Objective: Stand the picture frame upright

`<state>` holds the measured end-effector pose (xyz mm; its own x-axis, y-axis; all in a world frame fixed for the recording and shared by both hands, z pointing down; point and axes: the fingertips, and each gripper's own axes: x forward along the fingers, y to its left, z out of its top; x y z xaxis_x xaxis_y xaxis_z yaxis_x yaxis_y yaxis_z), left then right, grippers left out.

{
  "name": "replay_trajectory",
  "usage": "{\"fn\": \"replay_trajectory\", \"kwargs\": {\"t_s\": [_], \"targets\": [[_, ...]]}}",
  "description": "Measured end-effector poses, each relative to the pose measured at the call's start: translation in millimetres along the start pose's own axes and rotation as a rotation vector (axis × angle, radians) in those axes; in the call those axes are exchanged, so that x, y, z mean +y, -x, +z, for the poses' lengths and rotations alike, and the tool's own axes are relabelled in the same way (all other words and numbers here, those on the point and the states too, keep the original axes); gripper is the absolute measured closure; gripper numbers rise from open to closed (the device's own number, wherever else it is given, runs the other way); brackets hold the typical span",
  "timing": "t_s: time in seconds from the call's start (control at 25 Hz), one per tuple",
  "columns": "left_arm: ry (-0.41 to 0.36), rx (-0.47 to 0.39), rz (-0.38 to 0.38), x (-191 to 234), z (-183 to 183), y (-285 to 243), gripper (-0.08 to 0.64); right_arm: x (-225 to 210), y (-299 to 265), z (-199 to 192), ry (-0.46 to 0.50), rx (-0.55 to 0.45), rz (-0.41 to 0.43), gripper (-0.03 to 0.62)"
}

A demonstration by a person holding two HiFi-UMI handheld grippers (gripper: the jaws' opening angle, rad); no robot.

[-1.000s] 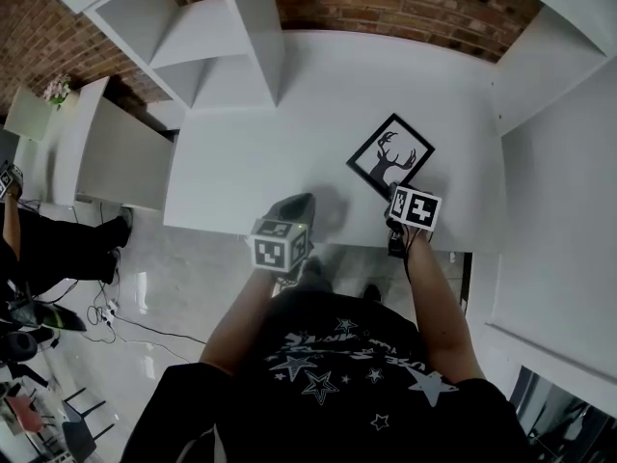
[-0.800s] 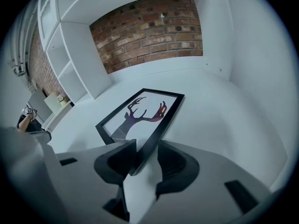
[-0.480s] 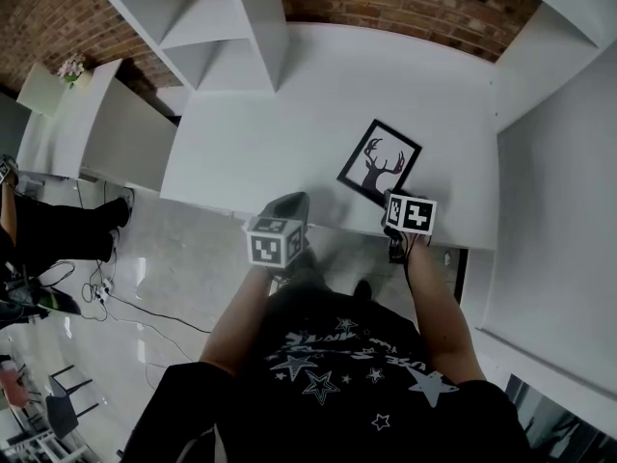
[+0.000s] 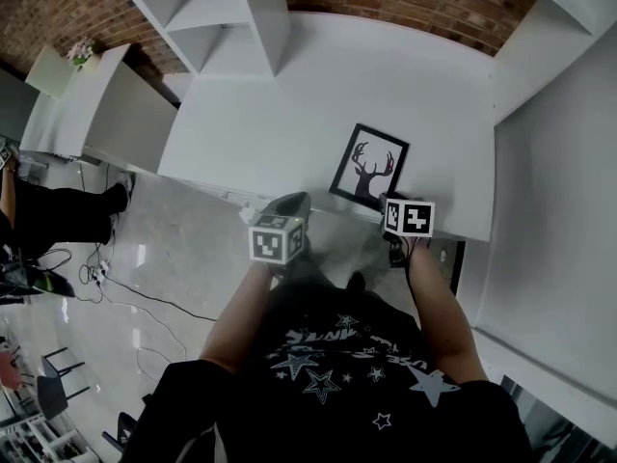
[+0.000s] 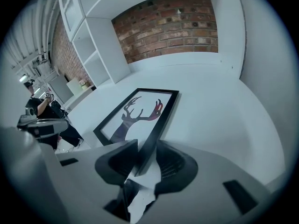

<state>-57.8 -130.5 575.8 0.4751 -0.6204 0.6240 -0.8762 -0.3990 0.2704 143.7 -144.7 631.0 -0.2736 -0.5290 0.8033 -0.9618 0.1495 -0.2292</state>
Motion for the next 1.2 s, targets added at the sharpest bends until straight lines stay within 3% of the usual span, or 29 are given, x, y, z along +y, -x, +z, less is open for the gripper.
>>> {"fn": "replay_trajectory", "kwargs": {"t_s": [0.36,0.68,1.04,1.2], "targets": [[-0.001,0.083,-0.012,-23.7,-26.7,-0.1,0.540,1.5,17.0,-24.8,0.037,0.033,0.057,0.471],[0.044,0.176,-0.077,-49.9,-53.7,-7.1,0.538,1.3,29.8,-43.2,0.054,0.042,0.097,0.477],[0.105,0.175,-0.119,-61.4,-55.4,-12.2,0.537,2.8,40.7,-59.7,0.041,0.044,0.130,0.483],[0.138,0.227,-0.176,-72.3,-59.4,-20.9,0.399,2.9,43.2,-62.7,0.036,0.048,0.143,0.485]]}}
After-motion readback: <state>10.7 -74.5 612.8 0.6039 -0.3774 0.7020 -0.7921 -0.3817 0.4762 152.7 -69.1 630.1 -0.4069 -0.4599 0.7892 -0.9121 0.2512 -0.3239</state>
